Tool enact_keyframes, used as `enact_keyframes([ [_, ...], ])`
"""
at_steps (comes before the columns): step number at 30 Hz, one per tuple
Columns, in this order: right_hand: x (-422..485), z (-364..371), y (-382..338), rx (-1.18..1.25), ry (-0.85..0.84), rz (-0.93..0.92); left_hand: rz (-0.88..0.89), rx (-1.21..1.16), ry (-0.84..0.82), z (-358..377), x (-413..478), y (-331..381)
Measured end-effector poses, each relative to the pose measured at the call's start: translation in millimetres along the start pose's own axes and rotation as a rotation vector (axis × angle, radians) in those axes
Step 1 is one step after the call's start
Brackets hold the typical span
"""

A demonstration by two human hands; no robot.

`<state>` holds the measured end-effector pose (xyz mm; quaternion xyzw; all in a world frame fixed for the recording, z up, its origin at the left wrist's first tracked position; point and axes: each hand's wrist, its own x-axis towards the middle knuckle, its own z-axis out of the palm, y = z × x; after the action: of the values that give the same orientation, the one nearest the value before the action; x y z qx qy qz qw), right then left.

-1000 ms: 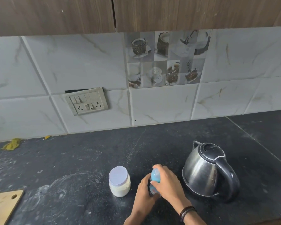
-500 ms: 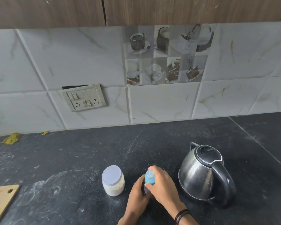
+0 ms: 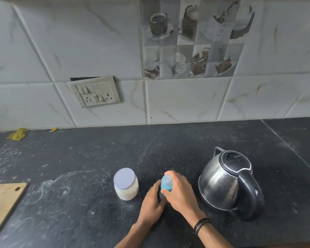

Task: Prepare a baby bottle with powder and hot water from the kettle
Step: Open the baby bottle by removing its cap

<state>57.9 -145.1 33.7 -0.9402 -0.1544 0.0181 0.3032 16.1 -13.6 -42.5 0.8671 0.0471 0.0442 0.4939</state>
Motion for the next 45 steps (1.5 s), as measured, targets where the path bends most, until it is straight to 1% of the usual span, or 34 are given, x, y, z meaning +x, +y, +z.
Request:
enact_keyframes([
  [8,0.2,-2.5,-1.9,-0.056,-0.019,-0.07,0.003,-0.004,-0.009,1.5,-1.5,-1.1],
  [14,4.0,-6.6,-3.1,-0.1,-0.073,-0.133,-0.001,0.027,-0.029,3.1,-0.6,-4.8],
  [26,14.3,-13.9,-0.3,-0.066,-0.177,-0.083,0.04,-0.061,-0.022,6.6,2.1,-14.8],
  [31,15.0,-12.6,-4.1,-0.068,-0.119,-0.02,0.051,-0.073,-0.009,6.0,2.3,-15.1],
  [36,10.7,-7.0,-7.3,-0.121,-0.079,-0.052,0.052,-0.036,-0.029,4.3,3.1,-14.0],
  [45,13.9,-13.5,-0.6,-0.065,-0.134,-0.091,0.081,-0.071,-0.024,2.8,3.2,-10.8],
])
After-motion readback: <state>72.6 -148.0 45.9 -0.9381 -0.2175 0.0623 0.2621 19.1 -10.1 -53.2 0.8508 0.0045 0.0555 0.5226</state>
